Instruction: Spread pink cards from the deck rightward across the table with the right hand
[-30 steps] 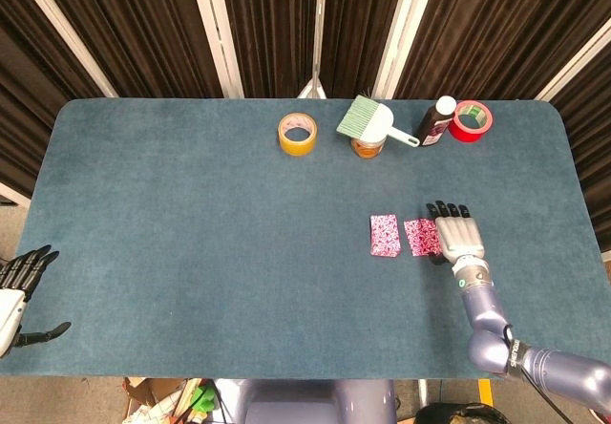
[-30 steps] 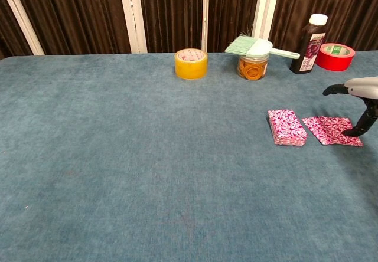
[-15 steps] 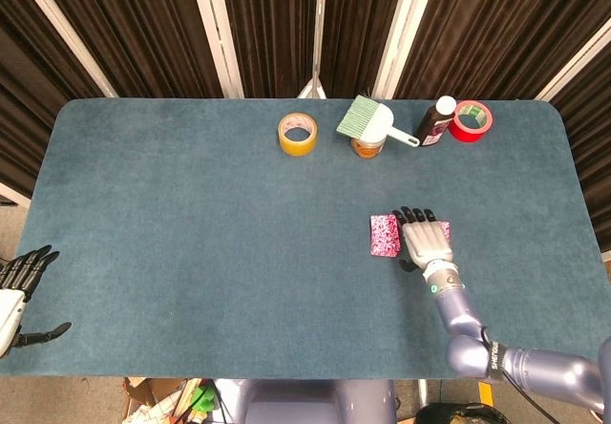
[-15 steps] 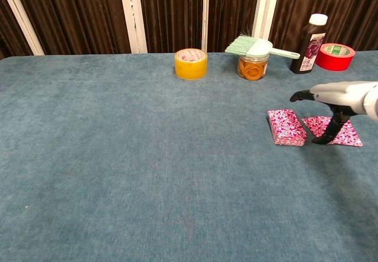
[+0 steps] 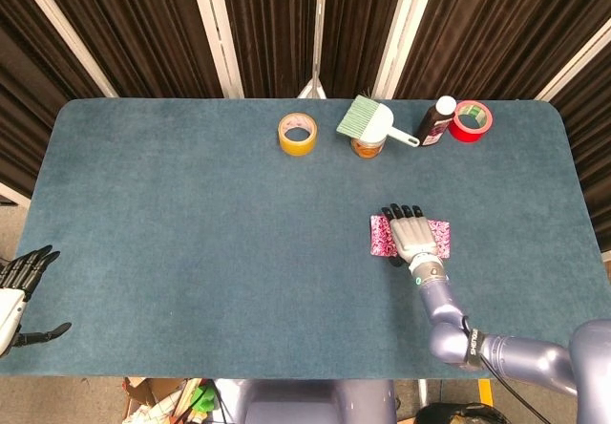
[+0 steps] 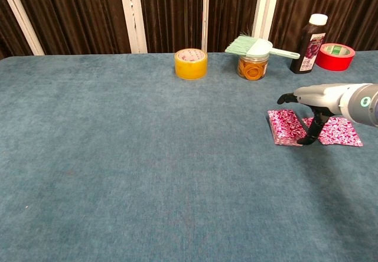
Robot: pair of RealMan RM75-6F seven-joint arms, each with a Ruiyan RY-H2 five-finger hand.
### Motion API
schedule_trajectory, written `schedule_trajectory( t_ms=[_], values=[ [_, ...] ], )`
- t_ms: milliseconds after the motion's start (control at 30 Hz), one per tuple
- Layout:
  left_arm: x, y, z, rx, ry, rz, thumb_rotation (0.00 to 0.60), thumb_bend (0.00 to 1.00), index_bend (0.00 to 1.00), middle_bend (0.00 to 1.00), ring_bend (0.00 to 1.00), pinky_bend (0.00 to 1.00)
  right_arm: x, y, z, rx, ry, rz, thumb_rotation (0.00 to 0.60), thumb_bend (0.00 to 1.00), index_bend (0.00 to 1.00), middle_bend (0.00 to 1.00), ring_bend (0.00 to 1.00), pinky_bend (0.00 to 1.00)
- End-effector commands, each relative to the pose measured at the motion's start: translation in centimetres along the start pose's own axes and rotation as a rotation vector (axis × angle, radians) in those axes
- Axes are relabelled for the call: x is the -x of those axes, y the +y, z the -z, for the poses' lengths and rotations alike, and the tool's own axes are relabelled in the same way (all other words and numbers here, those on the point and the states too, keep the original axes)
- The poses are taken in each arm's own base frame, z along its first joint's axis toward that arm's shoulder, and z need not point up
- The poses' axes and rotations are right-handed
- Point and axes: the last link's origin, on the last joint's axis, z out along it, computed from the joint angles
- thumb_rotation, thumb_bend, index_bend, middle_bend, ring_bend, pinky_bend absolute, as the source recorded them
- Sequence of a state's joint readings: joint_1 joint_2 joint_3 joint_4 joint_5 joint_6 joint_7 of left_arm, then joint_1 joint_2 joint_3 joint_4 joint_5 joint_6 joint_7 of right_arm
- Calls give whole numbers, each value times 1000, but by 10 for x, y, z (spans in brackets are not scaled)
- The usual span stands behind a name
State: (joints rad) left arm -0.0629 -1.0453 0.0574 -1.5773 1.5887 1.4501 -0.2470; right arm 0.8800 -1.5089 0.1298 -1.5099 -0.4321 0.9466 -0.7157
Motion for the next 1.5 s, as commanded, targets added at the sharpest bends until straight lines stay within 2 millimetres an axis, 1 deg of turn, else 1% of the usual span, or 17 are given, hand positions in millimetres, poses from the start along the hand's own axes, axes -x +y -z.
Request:
schedule_trajectory(
  t_ms=[33,300,633,667,733,767,833,900,1000,1067,1200,1367,1500],
  values=[
    [0,0,0,0,-1,0,600,0,0,0,0,0,1,-2,-1,-1,-5,4,600,301,0,0,0,0],
    [0,0,0,0,-1,1,600,0,0,0,0,0,3,-4,-3,2,-13,0,600,301,0,0,0,0],
    [0,0,0,-1,-1,2,600,0,0,0,0,0,6,-2,-6,15,-23,5,600,301,5,0,0,0],
    [0,0,0,0,-1,2,600,0,0,0,0,0,6,-3,-6,15,-22,4,600,301,23,0,0,0],
    [0,0,0,0,-2,2,600,0,0,0,0,0,6,-5,-7,8,-16,-3,600,301,118,0,0,0],
    [0,0,0,0,-2,2,600,0,0,0,0,0,5,-6,-7,3,-10,-6,600,301,194,0,0,0],
    [0,0,0,0,-2,3,600,0,0,0,0,0,5,-9,-7,-7,-2,-5,600,301,294,8,0,0],
    [0,0,0,0,-2,4,600,0,0,0,0,0,5,-10,-7,-10,1,-7,600,301,369,40,0,0],
    [0,0,0,-1,-2,4,600,0,0,0,0,0,5,-11,-7,-15,10,-10,600,301,504,125,0,0],
    [0,0,0,-1,-2,6,600,0,0,0,0,0,4,-12,-7,-20,18,-19,600,301,542,154,0,0],
    [0,0,-1,-1,-2,6,600,0,0,0,0,0,2,-11,-6,-26,23,-25,600,301,571,174,0,0],
    [0,0,-1,0,1,5,600,0,0,0,0,0,-2,-10,-2,-30,40,-33,600,301,583,184,0,0],
    [0,0,0,-1,2,2,600,0,0,0,0,0,-12,-6,4,-30,73,-41,600,300,583,185,0,0]
  ],
)
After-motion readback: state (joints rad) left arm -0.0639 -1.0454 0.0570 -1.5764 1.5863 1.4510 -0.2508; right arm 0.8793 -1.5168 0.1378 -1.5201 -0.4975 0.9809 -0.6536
